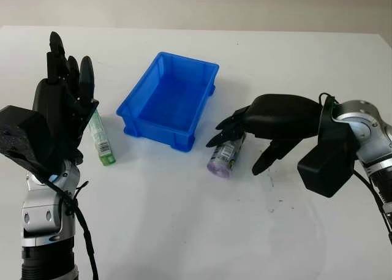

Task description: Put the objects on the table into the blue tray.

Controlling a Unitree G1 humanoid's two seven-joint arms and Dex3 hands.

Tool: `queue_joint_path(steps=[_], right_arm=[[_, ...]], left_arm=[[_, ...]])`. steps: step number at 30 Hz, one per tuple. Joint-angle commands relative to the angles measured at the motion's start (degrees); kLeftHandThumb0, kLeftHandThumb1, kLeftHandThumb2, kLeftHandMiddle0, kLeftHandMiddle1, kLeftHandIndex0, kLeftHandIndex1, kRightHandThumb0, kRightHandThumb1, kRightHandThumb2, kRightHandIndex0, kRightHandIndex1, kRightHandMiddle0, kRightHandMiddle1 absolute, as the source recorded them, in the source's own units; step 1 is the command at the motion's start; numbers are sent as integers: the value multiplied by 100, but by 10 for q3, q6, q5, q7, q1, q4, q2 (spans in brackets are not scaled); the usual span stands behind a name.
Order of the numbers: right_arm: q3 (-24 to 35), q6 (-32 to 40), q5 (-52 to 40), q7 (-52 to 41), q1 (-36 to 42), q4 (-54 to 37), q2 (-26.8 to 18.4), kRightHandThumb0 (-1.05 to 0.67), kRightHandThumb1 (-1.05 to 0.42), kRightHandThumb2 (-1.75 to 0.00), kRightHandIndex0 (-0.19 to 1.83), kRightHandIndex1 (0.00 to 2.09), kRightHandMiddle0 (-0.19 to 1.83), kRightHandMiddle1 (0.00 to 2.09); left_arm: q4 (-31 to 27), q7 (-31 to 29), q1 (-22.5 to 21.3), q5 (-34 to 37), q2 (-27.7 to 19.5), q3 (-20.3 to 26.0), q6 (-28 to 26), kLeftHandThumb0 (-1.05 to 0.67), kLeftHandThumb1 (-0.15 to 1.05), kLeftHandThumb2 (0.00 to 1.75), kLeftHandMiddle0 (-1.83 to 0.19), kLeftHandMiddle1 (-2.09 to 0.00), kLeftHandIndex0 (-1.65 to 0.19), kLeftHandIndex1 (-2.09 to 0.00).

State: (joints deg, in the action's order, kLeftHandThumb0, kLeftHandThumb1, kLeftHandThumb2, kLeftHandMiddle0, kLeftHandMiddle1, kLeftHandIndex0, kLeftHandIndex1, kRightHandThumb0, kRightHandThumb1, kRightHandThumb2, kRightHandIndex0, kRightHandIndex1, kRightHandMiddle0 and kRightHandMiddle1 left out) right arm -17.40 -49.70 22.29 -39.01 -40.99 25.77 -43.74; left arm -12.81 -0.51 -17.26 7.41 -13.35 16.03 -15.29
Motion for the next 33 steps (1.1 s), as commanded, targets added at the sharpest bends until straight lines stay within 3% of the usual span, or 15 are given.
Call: queue_joint_path(steps=[1, 6, 8, 12, 16, 24, 26, 28, 33], right_arm=[[-6, -28, 10, 17, 8, 17, 4, -46, -86, -5, 22, 87, 12, 100], [-7, -97, 66, 104, 16, 64, 10, -32, -92, -6, 7, 157, 7, 145], [-8, -129, 101, 156, 17, 87, 17, -30, -95, -6, 6, 169, 6, 155], [-11, -180, 194, 290, 18, 127, 32, -30, -99, -5, 10, 206, 10, 192], [-28, -186, 270, 379, 7, 140, 31, -32, -100, -6, 18, 209, 9, 200], [-62, -180, 330, 454, -17, 148, 17, -45, -94, -5, 40, 201, 26, 167], [-61, -178, 323, 465, -23, 153, 16, -49, -96, -6, 48, 200, 33, 172], [-55, -183, 297, 469, -29, 170, 20, -50, -101, -7, 55, 206, 39, 192], [-29, -179, 190, 427, -53, 163, 26, -48, -105, -8, 61, 194, 46, 201]], left_arm=[[-6, -1, -4, 2, -6, 2, -1, -72, 105, 53, 15, -5, 19, -2], [-1, -3, -4, 3, -6, 3, 4, -72, 105, 52, 15, -5, 19, -2], [-1, -3, -4, 0, -7, 1, 3, -72, 105, 53, 15, -5, 19, -2], [-3, -1, -5, -4, -7, -2, 1, -72, 105, 54, 14, -6, 18, -3], [-2, -1, -4, -2, -6, 0, 3, -72, 105, 53, 14, -5, 19, -3], [-4, -1, -3, -2, -7, 2, 1, -72, 105, 53, 13, -6, 19, -4], [-2, -3, -2, -3, -9, 1, 3, -72, 105, 53, 13, -6, 19, -4], [-2, -5, -2, -5, -11, 0, 2, -72, 105, 54, 14, -5, 19, -4], [2, -6, -5, 1, -10, 3, 4, -72, 105, 53, 14, -5, 19, -4]])
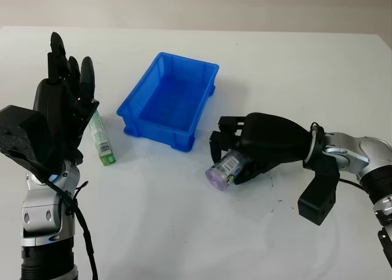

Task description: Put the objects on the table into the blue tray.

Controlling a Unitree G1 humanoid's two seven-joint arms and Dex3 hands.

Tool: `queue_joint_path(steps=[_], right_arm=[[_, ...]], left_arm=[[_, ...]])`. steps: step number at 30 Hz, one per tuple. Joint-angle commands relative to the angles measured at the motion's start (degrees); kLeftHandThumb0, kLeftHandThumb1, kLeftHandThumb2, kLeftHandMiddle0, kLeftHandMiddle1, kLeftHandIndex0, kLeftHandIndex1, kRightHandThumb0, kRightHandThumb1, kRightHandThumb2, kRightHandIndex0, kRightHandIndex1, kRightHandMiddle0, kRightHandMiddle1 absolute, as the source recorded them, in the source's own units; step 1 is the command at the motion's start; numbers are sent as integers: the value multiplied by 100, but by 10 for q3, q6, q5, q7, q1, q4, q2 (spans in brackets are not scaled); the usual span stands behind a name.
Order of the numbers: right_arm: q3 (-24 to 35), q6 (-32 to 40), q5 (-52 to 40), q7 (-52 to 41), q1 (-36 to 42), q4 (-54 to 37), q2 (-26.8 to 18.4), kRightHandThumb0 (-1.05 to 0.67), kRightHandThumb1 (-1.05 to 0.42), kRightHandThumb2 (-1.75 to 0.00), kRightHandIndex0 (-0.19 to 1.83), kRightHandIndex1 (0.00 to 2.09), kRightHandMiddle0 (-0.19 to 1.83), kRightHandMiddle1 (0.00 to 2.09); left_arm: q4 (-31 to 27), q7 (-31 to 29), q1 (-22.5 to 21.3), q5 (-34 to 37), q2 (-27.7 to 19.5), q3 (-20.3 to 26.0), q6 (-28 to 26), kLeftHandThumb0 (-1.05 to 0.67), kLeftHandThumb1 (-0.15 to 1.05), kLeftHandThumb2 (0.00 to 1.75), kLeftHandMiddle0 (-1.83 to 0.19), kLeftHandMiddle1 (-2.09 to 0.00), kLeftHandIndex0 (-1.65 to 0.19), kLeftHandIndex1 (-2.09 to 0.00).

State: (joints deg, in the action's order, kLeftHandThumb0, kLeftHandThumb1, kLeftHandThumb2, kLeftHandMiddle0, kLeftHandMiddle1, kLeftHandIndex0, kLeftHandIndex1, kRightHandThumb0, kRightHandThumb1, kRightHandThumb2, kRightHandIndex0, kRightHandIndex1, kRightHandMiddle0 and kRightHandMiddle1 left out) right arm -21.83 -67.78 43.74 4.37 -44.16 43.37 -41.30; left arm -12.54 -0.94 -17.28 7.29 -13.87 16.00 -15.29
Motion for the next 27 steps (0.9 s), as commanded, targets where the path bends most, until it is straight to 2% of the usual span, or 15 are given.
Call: queue_joint_path(steps=[1, 7, 16, 20, 27], right_arm=[[19, 4, -49, -20, -24, -20, 4, -47, -105, -7, 63, 192, 46, 201], [46, 21, -108, -58, -31, -78, 16, -46, -104, -6, 68, 204, 52, 209], [92, 39, -111, -40, -64, -102, 38, -46, -105, -6, 68, 188, 49, 206], [103, 58, -93, 2, -94, -66, 59, -45, -102, -5, 73, 182, 57, 192], [69, 147, 19, 154, -163, 29, 104, -45, -105, -8, 68, 194, 52, 198]], left_arm=[[0, -3, -5, 1, -7, 2, 4, -72, 105, 53, 14, -5, 18, -4], [2, -2, -8, 2, -6, 2, 3, -71, 105, 53, 14, -5, 19, -3], [0, -3, -8, 6, -8, 2, 3, -71, 105, 53, 15, -5, 19, -2], [0, -1, -7, 4, -6, 1, 3, -72, 105, 53, 16, -5, 19, -1], [-2, 6, -4, 0, -1, -4, 4, -73, 105, 52, 14, -6, 18, -3]])
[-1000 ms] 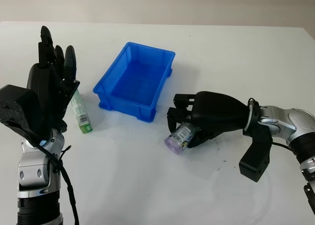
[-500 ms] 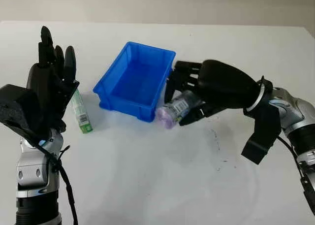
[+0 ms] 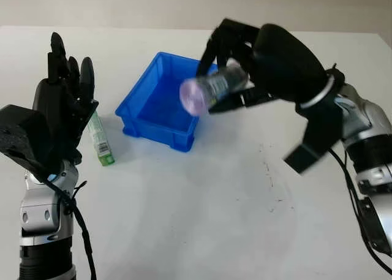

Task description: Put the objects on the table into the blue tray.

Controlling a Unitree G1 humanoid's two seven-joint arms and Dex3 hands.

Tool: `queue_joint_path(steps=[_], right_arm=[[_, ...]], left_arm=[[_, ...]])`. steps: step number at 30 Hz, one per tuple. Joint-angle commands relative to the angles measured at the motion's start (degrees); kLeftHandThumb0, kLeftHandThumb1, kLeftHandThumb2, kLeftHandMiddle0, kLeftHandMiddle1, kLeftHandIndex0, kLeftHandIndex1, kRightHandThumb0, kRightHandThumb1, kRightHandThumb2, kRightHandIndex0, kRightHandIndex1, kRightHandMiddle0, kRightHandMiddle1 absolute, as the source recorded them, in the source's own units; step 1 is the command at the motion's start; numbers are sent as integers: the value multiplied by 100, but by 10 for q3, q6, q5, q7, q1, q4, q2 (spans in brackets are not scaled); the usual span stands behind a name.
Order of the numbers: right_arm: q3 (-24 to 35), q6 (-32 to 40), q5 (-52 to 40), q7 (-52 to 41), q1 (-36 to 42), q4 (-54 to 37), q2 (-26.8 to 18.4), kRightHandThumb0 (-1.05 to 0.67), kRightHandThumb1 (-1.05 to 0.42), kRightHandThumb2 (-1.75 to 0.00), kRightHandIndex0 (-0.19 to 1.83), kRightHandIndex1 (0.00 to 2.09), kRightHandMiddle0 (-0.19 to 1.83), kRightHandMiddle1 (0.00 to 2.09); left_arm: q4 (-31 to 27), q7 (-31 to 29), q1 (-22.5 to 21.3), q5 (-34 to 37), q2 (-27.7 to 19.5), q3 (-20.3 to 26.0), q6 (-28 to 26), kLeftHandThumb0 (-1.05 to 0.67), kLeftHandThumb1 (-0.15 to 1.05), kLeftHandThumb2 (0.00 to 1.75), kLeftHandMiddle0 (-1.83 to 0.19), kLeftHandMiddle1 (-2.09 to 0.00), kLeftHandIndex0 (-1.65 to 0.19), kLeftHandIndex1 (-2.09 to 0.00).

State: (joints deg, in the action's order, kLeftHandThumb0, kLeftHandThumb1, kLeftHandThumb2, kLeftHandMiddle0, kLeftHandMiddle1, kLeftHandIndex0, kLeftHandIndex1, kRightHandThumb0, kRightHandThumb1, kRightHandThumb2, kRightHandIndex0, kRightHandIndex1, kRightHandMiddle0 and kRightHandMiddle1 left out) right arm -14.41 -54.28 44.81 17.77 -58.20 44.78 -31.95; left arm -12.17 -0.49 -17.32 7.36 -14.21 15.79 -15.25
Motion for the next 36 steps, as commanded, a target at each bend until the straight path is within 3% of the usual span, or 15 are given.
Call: queue_joint_path(steps=[1, 7, 15, 19, 32, 36], right_arm=[[-10, 27, 12, 35, -31, 34, 21, -44, -104, -8, 67, 199, 51, 199], [-45, 109, 21, 105, -74, 140, 74, -42, -105, -10, 59, 209, 43, 207], [-71, 177, -12, 85, -103, 234, 146, -43, -103, -6, 55, 209, 44, 197], [-82, 194, -26, 54, -103, 252, 166, -42, -104, -6, 44, 209, 36, 197], [-104, 168, -49, -19, -103, 263, 178, -43, -102, -5, 26, 172, 23, 165], [-110, 159, -51, -44, -106, 260, 172, -48, -101, -5, 12, 151, 11, 142]], left_arm=[[-8, 3, -3, -2, 3, -3, 2, -73, 105, 51, 14, -6, 18, -3], [-14, 10, 2, -6, 6, -8, 1, -75, 105, 51, 14, -5, 18, -3], [-14, 20, 4, -6, 15, -10, 1, -74, 105, 51, 17, -5, 19, -1], [-7, 22, 3, -3, 22, -8, 10, -74, 105, 50, 18, -4, 19, 0], [-7, 43, -1, -18, 35, -18, 14, -73, 105, 48, 14, -6, 17, -3], [-4, 49, -4, -25, 38, -22, 13, -73, 105, 49, 14, -6, 18, -3]])
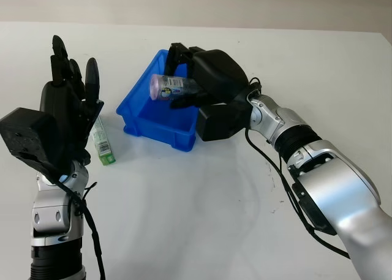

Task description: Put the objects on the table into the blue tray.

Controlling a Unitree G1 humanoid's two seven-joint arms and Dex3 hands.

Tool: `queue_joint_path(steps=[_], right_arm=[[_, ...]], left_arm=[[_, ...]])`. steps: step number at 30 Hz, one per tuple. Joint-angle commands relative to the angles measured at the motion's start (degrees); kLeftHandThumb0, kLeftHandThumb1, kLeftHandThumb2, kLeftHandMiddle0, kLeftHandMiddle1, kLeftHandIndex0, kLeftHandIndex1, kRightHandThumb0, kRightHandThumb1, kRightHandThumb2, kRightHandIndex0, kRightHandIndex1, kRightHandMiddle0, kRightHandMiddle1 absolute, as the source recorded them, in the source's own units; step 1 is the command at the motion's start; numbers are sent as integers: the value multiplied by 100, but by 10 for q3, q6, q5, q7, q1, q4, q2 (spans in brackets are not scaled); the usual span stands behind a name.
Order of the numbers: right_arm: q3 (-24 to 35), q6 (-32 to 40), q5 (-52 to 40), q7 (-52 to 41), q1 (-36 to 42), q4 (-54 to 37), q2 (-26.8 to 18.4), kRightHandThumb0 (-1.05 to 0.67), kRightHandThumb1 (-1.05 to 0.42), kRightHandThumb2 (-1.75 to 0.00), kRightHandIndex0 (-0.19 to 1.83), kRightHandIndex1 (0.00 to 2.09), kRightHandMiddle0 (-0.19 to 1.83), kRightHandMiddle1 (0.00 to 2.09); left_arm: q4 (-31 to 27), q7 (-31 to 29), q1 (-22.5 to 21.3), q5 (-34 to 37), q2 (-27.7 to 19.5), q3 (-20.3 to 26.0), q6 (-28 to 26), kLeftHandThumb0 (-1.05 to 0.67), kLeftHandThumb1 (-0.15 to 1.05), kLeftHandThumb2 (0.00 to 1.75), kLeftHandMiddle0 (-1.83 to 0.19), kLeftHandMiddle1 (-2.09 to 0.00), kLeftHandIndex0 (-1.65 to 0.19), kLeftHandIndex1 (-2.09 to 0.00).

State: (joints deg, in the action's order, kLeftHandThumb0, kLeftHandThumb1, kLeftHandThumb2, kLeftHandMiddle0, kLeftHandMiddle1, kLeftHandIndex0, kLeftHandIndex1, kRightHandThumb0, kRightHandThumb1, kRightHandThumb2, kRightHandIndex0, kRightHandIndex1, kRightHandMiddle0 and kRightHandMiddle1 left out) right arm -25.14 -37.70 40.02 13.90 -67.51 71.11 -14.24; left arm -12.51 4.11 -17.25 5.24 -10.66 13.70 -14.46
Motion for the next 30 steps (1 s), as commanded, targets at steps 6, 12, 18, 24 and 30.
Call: queue_joint_path(steps=[6, 12, 18, 24, 30], right_arm=[[-28, 18, 6, -114, -32, -17, -23, -79, -105, -25, -8, 12, -8, 21], [-43, 25, 20, -111, -37, -32, -38, -92, -105, -50, -19, 0, -19, 0], [-23, 30, 1, -106, -33, -44, -47, -94, -105, -59, -19, 0, -19, 0], [72, 11, -136, -163, 4, -67, -45, -93, -105, -61, -19, 0, -19, 0], [149, 42, -257, -257, 70, -156, -55, -94, -105, -68, -19, 0, -19, 0]], left_arm=[[0, 4, -4, -7, 3, -4, 5, -73, 105, 50, 11, -6, 16, -4], [3, 4, -5, -8, 3, -5, 7, -73, 105, 50, 12, -6, 17, -5], [4, 3, -7, -9, 2, -4, 6, -74, 105, 51, 11, -6, 16, -5], [2, 2, -3, -6, 3, -1, 9, -73, 105, 50, 12, -5, 17, -5], [-5, -5, 2, 0, 0, 1, 7, -72, 105, 50, 13, -5, 18, -4]])
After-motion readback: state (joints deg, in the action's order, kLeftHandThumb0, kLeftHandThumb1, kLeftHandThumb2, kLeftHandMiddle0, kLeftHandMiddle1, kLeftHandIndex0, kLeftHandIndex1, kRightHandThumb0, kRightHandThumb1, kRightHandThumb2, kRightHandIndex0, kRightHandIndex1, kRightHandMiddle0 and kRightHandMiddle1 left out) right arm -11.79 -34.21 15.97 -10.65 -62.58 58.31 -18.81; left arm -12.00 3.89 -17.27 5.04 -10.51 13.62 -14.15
